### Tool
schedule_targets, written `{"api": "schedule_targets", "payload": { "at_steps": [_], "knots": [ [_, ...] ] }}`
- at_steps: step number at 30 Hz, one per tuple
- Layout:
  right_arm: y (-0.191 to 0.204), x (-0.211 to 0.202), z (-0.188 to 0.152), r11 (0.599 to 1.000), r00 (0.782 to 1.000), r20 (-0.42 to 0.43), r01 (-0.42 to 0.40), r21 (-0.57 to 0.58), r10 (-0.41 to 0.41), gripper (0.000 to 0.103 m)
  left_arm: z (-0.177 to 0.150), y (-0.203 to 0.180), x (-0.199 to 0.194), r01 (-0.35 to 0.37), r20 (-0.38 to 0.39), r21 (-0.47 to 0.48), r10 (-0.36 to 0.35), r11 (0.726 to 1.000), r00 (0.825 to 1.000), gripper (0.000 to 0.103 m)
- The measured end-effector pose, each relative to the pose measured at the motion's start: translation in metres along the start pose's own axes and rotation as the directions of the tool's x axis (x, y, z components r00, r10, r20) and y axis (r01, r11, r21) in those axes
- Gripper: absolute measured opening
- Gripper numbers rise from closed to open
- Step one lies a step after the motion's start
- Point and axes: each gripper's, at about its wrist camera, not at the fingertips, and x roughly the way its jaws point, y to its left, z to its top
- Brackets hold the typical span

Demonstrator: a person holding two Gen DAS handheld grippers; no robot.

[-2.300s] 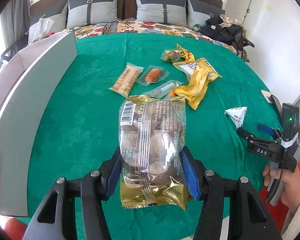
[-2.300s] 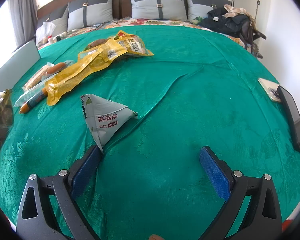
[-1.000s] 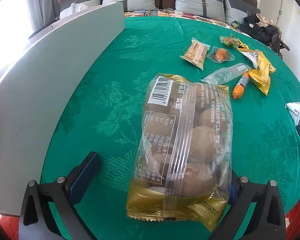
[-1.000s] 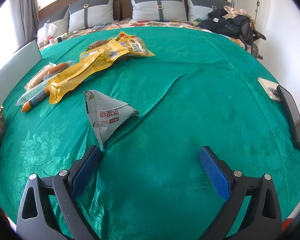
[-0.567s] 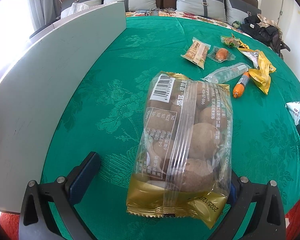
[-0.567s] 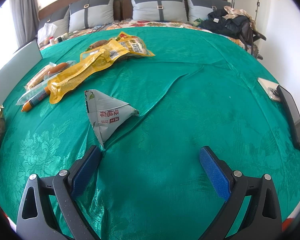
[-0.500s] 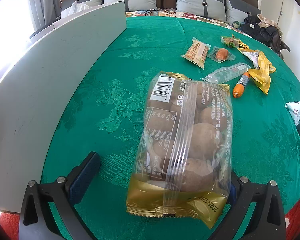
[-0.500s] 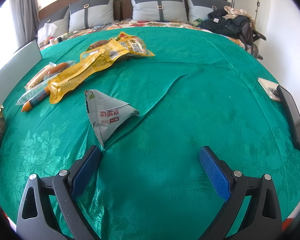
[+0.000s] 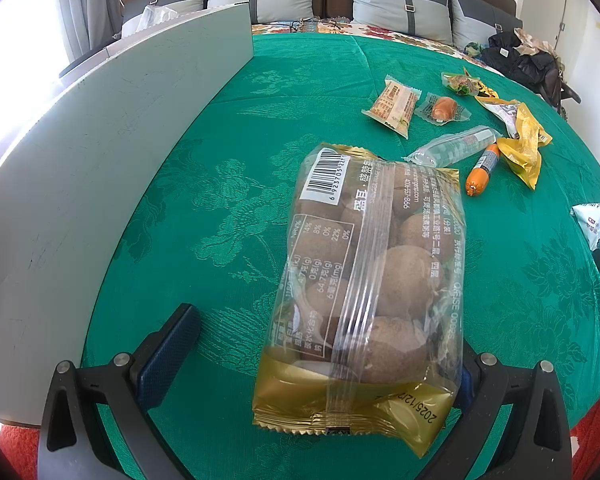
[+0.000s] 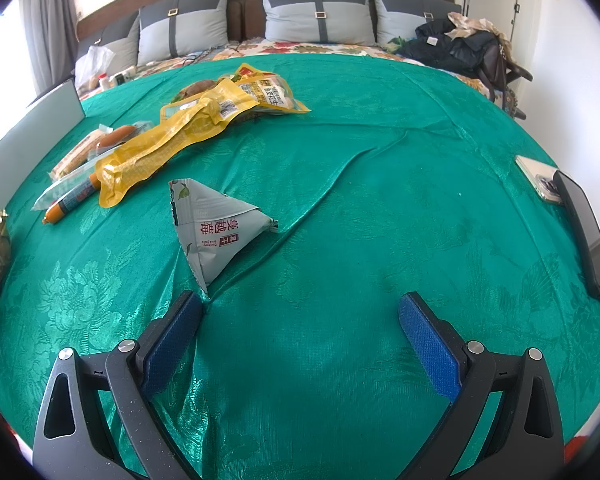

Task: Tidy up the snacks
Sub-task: 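Lift the clear snack bag with the left tool, then carry the snack bag with the left tool while the right tool grasps the white triangle pack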

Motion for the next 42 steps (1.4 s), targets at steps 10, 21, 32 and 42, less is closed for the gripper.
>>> {"api": "schedule_targets", "payload": {
  "at_steps": [10,21,32,42],
  "knots": [
    [0.0,0.0,0.0,1.0,1.0,0.0,0.0,0.0,0.0,0.101,0.0,0.0,-0.001,-0.001,0.003,0.0,0.001,1.0,1.0,0.103],
    [0.0,0.0,-0.001,1.0,1.0,0.0,0.0,0.0,0.0,0.101,-0.001,0.001,-0.002,-0.001,0.008,0.001,0.001,1.0,1.0,0.103],
    [0.018,-0.013,0.0,0.98,0.984,-0.005,-0.18,-0.086,0.18,0.099,0.017,-0.004,-0.002,0.08,0.006,0.022,-0.08,0.997,0.997,0.102],
    [0.034,0.022,0.05,0.977,0.973,-0.156,-0.188,-0.104,0.171,0.022,0.015,0.01,-0.006,0.123,0.01,0.022,-0.124,0.992,0.992,0.054]
  ]
}}
